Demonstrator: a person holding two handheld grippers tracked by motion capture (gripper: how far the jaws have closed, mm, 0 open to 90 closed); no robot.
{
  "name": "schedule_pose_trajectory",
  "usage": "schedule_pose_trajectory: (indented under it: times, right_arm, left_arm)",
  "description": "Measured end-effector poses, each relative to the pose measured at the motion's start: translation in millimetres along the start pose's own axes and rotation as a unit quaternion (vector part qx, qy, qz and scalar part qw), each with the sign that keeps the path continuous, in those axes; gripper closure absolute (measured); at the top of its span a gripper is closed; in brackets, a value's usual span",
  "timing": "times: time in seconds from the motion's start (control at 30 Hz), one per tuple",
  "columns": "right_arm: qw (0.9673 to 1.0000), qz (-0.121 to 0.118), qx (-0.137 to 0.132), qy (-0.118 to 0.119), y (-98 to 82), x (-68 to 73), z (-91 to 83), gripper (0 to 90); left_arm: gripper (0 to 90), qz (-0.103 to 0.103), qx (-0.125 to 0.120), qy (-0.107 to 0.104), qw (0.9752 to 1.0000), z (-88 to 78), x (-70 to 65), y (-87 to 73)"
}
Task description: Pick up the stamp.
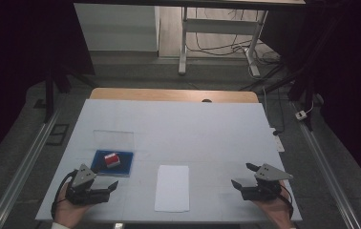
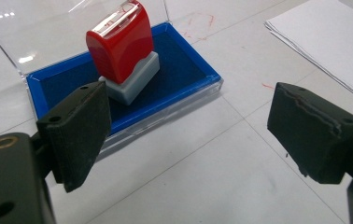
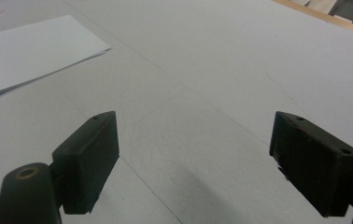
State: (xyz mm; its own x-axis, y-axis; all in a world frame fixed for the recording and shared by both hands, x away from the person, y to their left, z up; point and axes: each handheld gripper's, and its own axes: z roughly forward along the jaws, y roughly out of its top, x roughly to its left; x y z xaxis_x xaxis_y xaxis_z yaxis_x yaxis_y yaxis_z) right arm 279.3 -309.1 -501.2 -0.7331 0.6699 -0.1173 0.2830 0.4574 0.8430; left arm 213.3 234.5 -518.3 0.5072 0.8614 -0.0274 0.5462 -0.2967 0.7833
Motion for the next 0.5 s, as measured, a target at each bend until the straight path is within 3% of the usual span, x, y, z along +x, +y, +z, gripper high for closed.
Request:
schedule_pose_trajectory:
  times: [0.5]
  right_arm:
    - [1.0, -0.006, -0.001, 0.0, 0.9, 0.2, -2.8, 20.7]
  left_arm:
    - [14.4, 0.001, 0.0, -0.001, 1.0, -1.4, 0.2, -1.4]
